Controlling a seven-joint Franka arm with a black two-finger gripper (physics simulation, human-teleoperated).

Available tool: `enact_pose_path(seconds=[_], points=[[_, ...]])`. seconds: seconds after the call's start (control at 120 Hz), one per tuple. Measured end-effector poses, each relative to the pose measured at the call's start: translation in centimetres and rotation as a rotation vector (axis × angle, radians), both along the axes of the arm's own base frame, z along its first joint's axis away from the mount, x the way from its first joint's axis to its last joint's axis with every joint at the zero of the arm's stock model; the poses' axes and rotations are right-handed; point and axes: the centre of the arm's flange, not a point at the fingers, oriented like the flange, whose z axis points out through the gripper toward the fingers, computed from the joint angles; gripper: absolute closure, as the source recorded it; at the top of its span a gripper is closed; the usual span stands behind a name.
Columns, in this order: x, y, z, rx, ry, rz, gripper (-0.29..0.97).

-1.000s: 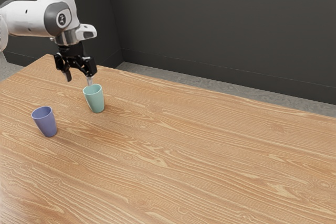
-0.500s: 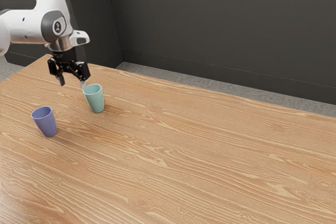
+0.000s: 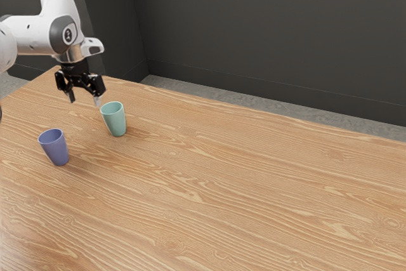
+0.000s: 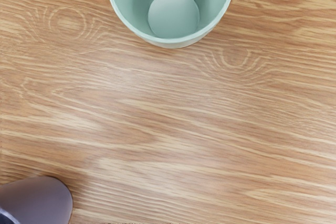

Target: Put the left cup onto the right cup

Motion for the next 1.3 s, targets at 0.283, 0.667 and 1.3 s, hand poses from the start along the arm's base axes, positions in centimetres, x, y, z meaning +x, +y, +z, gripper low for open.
enact_pose_path(seconds=[0.283, 0.667, 1.3], points=[[-0.8, 2.4, -1.4, -0.011, 0.010, 0.030, 0.02], [-2.7, 3.1, -2.0, -0.024, 0.022, 0.037, 0.02], [-4.9, 5.5, -2.6, -0.023, 0.022, 0.016, 0.02]])
